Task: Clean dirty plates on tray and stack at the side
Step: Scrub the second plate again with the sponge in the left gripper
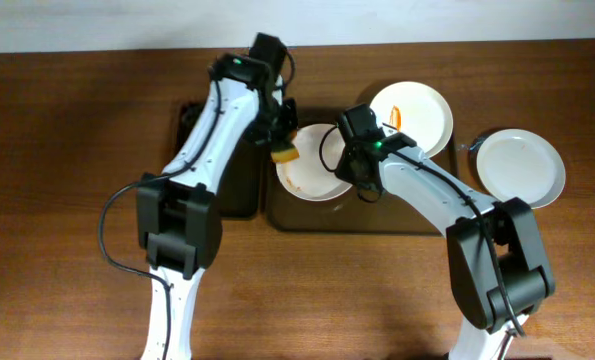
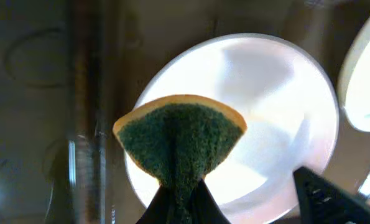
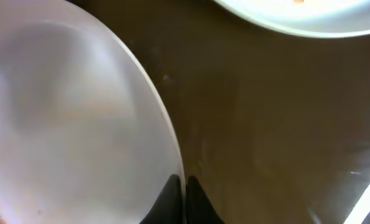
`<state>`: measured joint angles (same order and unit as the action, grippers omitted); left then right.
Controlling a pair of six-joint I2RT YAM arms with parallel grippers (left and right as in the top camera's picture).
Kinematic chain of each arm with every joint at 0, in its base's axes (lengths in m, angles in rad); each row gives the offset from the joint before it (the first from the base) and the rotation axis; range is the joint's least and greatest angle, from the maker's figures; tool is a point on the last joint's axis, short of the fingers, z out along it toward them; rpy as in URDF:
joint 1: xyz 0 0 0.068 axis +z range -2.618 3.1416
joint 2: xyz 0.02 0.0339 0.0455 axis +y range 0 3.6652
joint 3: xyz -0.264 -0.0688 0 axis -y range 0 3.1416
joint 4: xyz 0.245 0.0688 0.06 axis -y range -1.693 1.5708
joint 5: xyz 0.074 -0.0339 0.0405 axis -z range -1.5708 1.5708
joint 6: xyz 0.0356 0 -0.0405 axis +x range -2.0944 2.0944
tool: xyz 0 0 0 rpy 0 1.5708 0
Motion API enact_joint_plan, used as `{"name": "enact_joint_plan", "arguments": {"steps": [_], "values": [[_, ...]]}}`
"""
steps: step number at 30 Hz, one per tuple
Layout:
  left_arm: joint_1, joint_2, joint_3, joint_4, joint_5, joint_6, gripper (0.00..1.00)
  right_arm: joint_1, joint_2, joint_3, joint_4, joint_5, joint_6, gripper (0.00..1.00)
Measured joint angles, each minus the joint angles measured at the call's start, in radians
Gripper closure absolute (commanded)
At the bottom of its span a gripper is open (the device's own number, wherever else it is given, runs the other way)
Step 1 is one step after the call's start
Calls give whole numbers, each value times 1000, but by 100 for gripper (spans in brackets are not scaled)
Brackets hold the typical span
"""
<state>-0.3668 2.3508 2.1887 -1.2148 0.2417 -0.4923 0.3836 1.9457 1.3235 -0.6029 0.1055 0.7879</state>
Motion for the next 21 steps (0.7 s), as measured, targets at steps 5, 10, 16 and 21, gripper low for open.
{"name": "enact_joint_plan", "arguments": {"steps": [5, 10, 16, 21], "values": [[-61, 0, -165, 77, -8, -85, 100, -76, 47, 0, 51, -167, -42, 96], [-137, -4, -286, 209, -130, -177, 100, -108, 53, -1, 61, -237, -116, 96], [-244, -57, -400, 332, -392, -325, 100, -115, 56, -2, 66, -245, -162, 96], [-267, -62, -408, 285, -440, -479, 100, -115, 56, -2, 61, -260, -173, 96]]}}
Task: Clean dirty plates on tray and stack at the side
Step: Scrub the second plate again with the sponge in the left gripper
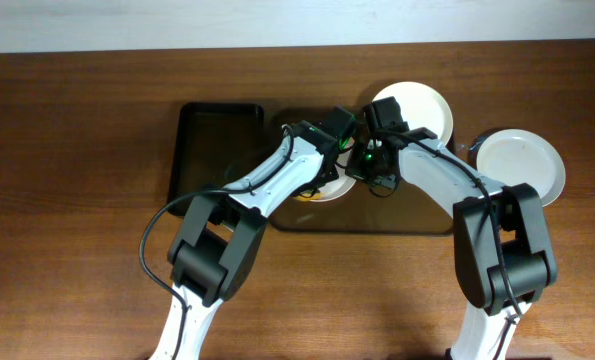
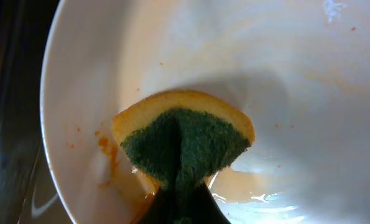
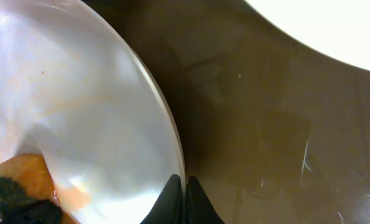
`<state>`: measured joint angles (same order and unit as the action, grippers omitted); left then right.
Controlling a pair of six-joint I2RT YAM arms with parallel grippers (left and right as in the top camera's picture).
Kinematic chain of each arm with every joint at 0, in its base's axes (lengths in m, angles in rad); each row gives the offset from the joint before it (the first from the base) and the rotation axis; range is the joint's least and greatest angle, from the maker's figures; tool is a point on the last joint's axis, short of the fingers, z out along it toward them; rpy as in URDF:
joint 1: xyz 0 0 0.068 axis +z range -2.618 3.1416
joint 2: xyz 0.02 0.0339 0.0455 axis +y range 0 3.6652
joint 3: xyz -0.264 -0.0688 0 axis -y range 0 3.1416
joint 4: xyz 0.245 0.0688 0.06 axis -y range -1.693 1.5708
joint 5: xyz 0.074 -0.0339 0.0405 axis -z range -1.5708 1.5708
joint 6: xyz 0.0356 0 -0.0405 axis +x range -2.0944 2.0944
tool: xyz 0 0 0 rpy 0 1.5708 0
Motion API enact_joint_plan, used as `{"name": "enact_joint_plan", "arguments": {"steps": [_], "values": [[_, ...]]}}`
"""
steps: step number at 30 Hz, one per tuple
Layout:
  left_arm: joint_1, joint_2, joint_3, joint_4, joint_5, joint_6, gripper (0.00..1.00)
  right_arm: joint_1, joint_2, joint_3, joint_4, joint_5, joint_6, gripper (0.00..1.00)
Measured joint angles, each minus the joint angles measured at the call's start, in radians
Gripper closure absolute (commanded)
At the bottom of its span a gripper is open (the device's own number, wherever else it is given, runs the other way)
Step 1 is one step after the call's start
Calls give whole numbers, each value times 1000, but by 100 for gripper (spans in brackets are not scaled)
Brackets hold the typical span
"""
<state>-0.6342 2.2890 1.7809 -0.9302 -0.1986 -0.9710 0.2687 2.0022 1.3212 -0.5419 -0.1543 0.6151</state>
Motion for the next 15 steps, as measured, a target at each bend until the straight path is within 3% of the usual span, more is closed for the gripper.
{"name": "enact_joint_plan", "arguments": {"steps": [8, 15], "values": [[13, 9, -2, -34, -183, -67, 100, 6, 0, 0, -18, -47, -21, 96], [20, 53, 45, -19, -331, -16, 100, 6, -3, -21, -2, -56, -21, 96]]}}
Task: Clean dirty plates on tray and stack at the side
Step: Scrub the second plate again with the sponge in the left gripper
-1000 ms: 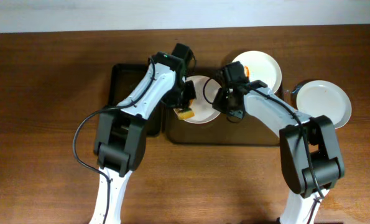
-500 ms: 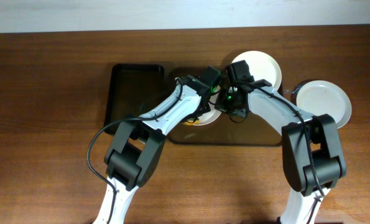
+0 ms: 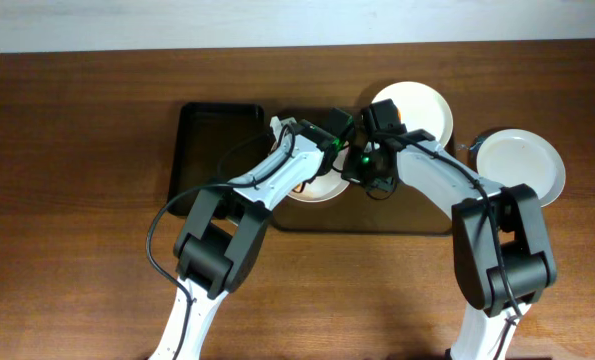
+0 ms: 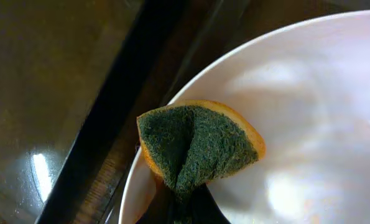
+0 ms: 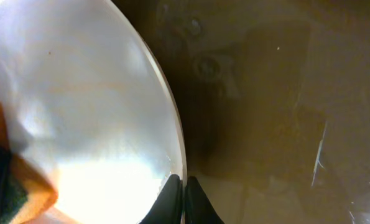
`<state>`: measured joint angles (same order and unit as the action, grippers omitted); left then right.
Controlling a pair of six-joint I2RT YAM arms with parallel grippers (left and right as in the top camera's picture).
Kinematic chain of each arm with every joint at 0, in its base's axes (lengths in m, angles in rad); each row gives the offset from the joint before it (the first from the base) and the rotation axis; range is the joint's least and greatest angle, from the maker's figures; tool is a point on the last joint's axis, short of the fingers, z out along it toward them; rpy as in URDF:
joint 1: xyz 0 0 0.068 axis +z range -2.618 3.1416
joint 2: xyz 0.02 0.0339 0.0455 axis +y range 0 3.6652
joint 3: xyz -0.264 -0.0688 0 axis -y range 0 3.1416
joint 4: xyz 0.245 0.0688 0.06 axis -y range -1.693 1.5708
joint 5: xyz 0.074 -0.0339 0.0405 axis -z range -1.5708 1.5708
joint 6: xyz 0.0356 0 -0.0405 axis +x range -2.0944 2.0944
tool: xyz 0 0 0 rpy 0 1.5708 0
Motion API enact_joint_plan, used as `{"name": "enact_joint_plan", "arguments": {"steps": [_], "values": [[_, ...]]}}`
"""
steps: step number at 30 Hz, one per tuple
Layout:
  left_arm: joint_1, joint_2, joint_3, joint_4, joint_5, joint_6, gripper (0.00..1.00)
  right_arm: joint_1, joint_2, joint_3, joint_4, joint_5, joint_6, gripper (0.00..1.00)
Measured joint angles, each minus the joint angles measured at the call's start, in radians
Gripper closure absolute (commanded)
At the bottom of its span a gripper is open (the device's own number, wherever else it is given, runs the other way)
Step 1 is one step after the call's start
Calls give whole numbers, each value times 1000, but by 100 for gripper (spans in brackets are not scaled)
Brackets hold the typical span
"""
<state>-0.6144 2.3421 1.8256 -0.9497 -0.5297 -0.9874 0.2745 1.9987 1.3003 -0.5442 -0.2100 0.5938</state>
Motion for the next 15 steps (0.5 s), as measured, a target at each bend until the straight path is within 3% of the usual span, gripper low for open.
{"name": "enact_joint_plan", "arguments": {"steps": [3, 8, 15], "values": [[0, 2, 14, -45, 71, 58, 100, 0, -3, -11, 2, -2, 0, 96], [15, -16, 35, -153, 369, 143, 100, -2, -3, -24, -6, 6, -5, 96], [18, -20, 36, -72, 623, 158, 100, -4, -3, -25, -7, 6, -14, 96]]}}
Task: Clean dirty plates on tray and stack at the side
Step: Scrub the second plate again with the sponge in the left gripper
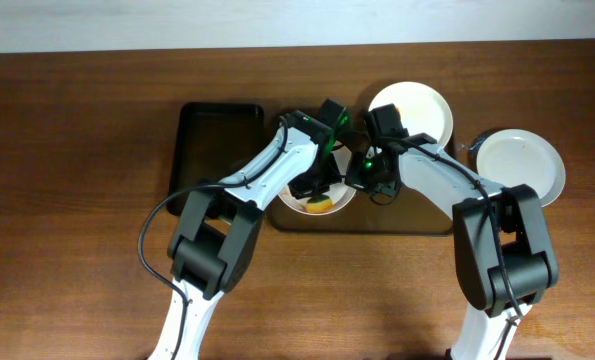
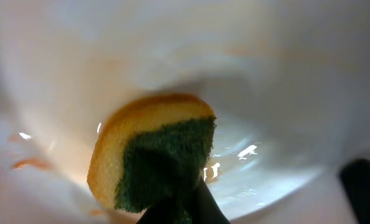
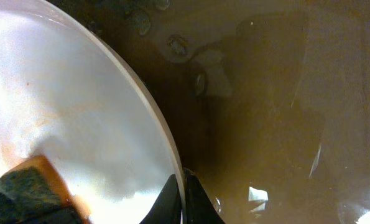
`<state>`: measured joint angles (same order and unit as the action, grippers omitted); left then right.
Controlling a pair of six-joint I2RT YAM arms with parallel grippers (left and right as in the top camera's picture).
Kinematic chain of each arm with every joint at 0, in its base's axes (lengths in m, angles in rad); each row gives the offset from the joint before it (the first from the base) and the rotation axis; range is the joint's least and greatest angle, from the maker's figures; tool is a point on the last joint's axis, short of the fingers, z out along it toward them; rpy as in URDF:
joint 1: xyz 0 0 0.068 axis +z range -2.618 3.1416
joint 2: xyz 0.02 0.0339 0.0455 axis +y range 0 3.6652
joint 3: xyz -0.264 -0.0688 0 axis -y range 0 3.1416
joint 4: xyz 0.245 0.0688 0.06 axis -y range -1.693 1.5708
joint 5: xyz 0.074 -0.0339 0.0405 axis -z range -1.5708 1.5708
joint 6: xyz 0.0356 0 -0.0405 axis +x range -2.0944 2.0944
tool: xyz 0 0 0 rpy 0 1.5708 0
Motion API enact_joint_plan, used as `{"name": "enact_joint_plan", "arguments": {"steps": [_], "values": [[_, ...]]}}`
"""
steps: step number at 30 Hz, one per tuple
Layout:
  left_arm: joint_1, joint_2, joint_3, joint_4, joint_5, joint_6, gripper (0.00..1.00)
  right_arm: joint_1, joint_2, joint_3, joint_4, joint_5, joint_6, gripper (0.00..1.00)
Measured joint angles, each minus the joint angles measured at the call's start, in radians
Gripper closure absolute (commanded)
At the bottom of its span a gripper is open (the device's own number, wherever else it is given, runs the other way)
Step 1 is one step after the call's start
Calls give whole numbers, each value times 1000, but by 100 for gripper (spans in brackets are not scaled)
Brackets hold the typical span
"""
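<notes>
A white plate [image 1: 329,206] smeared with orange lies on the dark tray [image 1: 397,215]. My left gripper [image 2: 180,211] is shut on a yellow sponge with a green scouring face [image 2: 153,149], pressed on the plate's inside [image 2: 247,74]. The sponge [image 1: 320,206] shows near the plate's front edge overhead. My right gripper [image 3: 181,198] is shut on that plate's right rim [image 3: 153,124], and the sponge [image 3: 29,186] appears at the lower left there. A second dirty plate [image 1: 414,112] sits at the tray's back. A clean white plate [image 1: 520,167] rests on the table to the right.
A black rectangular tray [image 1: 215,150] stands left of the dark tray. Wet patches and droplets [image 3: 191,56] lie on the tray floor beside the held plate. Wooden table [image 1: 77,250] spreads around both trays.
The sponge has gone from the plate's left rim to its front part, and the left wrist has turned. My right gripper stays shut on the plate's rim.
First the sponge hung above the plate's left edge while my right gripper held the rim. Then it lay inside the plate on orange smears. Then it was at the left rim, and now it presses near the front of the plate.
</notes>
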<state>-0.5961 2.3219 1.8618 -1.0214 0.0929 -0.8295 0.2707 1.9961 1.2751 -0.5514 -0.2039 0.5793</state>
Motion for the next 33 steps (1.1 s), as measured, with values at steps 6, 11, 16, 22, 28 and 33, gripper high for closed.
{"name": "enact_joint_plan", "arguments": {"steps": [6, 11, 16, 22, 28, 33], "values": [[-35, 2, -2, 59, -287, 0, 100, 0, 0, 0, 0, 0, 0, 96], [-32, 13, -8, 41, -475, -40, 100, 0, 0, 0, 1, 0, 0, 96], [-26, 12, -3, -159, -373, -63, 100, 0, 0, -2, 7, -4, -5, 96], [-40, 1, -3, -88, -171, -11, 100, 2, 0, -3, 7, -5, -15, 96], [-54, -1, -3, -41, -102, 22, 100, 2, 0, -3, 6, -5, -15, 96], [-66, -1, -3, -97, -264, -63, 100, 2, 0, -3, 7, -10, -14, 96]]}}
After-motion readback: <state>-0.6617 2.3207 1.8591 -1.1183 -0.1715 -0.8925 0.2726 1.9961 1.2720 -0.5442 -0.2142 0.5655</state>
